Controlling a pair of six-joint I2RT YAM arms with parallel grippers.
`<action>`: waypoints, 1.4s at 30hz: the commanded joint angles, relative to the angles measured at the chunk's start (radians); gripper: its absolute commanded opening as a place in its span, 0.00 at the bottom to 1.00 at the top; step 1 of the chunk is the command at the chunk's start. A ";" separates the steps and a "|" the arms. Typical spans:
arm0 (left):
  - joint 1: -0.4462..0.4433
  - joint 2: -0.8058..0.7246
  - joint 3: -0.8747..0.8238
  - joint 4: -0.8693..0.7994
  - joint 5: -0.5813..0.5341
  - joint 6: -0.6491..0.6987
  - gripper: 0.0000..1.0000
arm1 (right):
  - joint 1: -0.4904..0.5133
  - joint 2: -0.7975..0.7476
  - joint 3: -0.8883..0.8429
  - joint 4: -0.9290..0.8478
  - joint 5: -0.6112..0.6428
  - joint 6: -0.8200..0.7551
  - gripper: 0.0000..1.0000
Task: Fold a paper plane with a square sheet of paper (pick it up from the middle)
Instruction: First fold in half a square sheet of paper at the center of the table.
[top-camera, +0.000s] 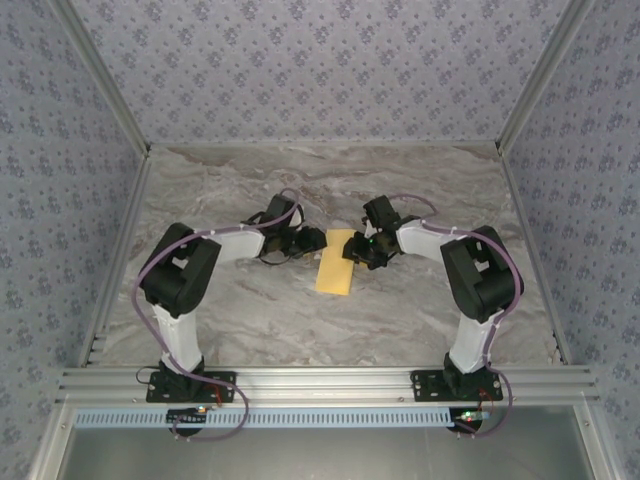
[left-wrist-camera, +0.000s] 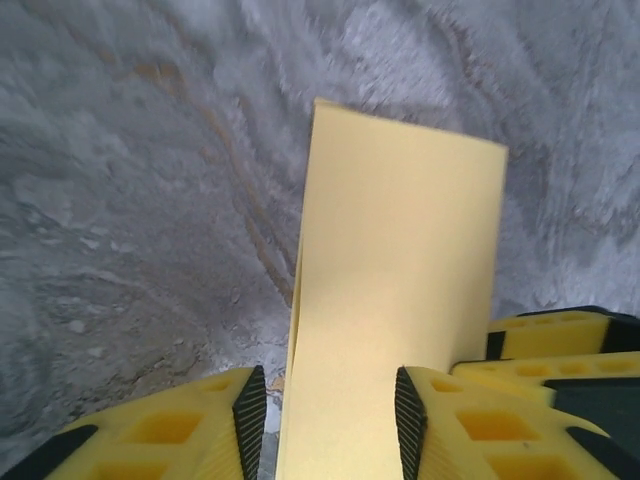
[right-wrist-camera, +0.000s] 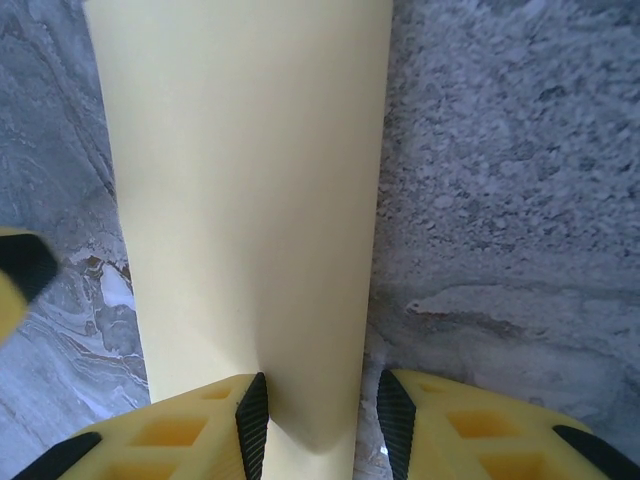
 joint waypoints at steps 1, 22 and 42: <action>0.012 -0.083 -0.026 -0.033 -0.089 -0.004 0.45 | 0.006 0.063 -0.008 -0.112 0.088 0.004 0.40; 0.048 -0.179 -0.099 -0.083 -0.250 -0.006 0.80 | 0.007 0.157 0.039 -0.210 0.190 0.032 0.41; 0.047 -0.182 -0.114 -0.026 -0.147 0.043 0.98 | 0.012 0.215 0.055 -0.247 0.186 -0.079 0.41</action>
